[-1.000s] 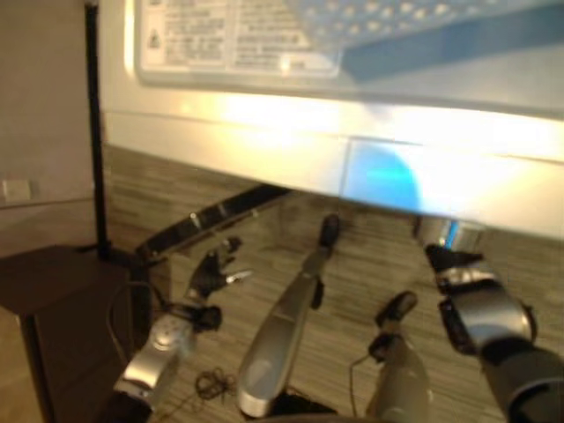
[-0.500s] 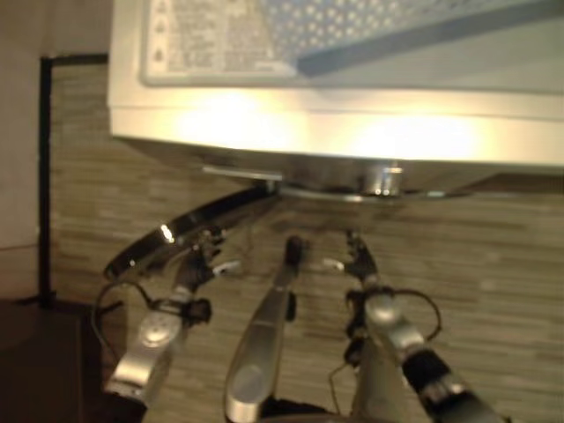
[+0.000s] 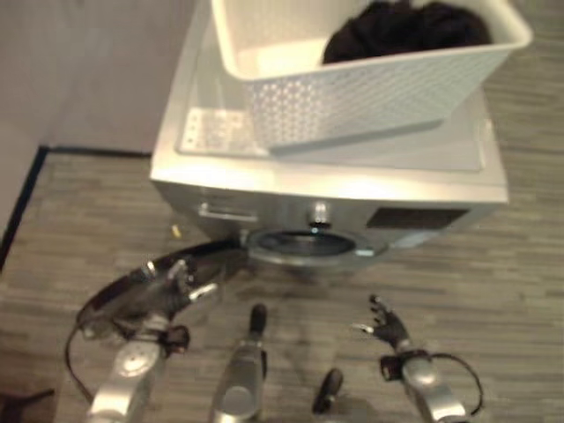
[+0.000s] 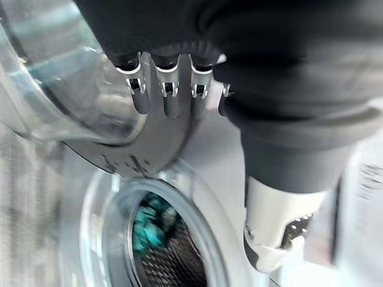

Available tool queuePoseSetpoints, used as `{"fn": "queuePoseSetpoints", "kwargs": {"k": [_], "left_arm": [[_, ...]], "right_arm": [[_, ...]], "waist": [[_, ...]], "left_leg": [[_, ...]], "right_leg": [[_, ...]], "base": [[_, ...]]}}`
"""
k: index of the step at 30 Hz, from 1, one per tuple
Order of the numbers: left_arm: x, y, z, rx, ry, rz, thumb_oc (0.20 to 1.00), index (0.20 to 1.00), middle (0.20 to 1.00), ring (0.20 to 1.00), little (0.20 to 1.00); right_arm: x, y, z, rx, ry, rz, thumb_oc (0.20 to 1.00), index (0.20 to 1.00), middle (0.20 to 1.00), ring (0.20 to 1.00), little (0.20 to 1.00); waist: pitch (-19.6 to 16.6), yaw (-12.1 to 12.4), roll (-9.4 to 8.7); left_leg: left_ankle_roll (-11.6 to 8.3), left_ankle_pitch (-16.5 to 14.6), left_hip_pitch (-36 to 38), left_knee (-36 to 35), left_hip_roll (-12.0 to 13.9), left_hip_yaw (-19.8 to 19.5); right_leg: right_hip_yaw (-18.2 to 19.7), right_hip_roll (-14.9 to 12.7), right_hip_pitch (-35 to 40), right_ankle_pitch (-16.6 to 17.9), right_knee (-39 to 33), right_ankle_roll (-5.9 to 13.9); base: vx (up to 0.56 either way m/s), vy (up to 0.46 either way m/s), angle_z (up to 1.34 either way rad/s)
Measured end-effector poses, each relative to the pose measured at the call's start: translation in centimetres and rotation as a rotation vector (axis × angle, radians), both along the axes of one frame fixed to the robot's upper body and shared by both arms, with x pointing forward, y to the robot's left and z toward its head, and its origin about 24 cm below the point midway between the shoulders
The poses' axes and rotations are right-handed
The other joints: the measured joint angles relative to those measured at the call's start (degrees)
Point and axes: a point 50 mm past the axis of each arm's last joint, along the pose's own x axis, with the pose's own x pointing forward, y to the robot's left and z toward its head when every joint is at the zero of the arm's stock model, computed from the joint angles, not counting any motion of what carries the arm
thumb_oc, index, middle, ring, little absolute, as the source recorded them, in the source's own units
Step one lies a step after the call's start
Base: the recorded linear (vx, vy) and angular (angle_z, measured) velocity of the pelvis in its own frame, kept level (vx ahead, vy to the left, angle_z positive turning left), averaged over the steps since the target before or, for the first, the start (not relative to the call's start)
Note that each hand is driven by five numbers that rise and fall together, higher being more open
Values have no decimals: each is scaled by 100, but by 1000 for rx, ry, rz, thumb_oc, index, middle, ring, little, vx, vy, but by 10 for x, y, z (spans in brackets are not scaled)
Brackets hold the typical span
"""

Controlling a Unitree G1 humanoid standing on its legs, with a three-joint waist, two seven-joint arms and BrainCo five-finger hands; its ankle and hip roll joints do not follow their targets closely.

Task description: Grab the laundry basket,head to the washer,open it,put in the laundry and shut it.

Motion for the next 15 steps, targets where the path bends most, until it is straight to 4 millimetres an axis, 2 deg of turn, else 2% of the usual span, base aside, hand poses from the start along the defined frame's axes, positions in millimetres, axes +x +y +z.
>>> {"fn": "queuePoseSetpoints", "kwargs": {"k": [2, 4, 5, 8, 11, 14, 15], "left_arm": [[-4, 0, -4, -15, 14, 17, 1000, 1000, 1000, 1000, 1000], [-2, -1, -3, -32, -4, 45, 1000, 1000, 1000, 1000, 1000], [-4, -1, -5, -39, 5, 65, 1000, 1000, 1000, 1000, 1000], [-9, 1, -8, -32, 20, 80, 1000, 1000, 1000, 1000, 1000], [-11, -3, -12, -56, 33, 87, 1000, 1000, 1000, 1000, 1000], [-14, -5, -17, -49, 54, 89, 1000, 1000, 1000, 1000, 1000], [-16, -5, -19, -49, 67, 94, 1000, 1000, 1000, 1000, 1000]], "right_arm": [[-4, -10, 7, 0, -31, -57, 1000, 1000, 1000, 1000, 1000], [-2, -24, 24, -8, -98, -127, 1000, 1000, 1000, 1000, 1000], [-1, -36, 40, -26, -170, -186, 1000, 1000, 1000, 1000, 1000], [3, -75, 85, -119, -368, -351, 1000, 1000, 1000, 1000, 1000], [3, -92, 124, -149, -548, -474, 1000, 1000, 1000, 1000, 1000], [4, -99, 162, -188, -740, -550, 1000, 1000, 1000, 1000, 1000], [11, -97, 183, -226, -840, -561, 1000, 1000, 1000, 1000, 1000]], "waist": [[-215, -166, 15], [-250, -242, 9], [-260, -280, 12], [-638, -468, -13], [-736, -474, 34], [-788, -477, 65], [-809, -458, 57]], "left_leg": [[-3, -2, 180, -90, 33, 71], [-5, -10, 352, -156, 63, 163], [-14, -16, 519, -196, 45, 226], [-22, -12, 648, -315, 42, 254], [-31, -18, 666, -316, 37, 231], [-57, -2, 664, -316, 24, 157], [-60, -4, 653, -314, 17, 135]], "right_leg": [[75, 29, 168, 13, -69, -19], [190, 20, 205, 38, -75, -35], [255, 2, 360, 46, -105, -23], [262, 5, 467, 52, -186, -17], [238, 28, 515, 50, -213, -22], [176, 55, 574, 64, -279, -28], [148, 81, 593, 63, -295, -33]], "base": [[58, -11, -20], [75, -3, -25], [45, 2, -28], [29, 0, -7], [30, 0, 5], [17, -1, 9], [3, 2, 15]]}}
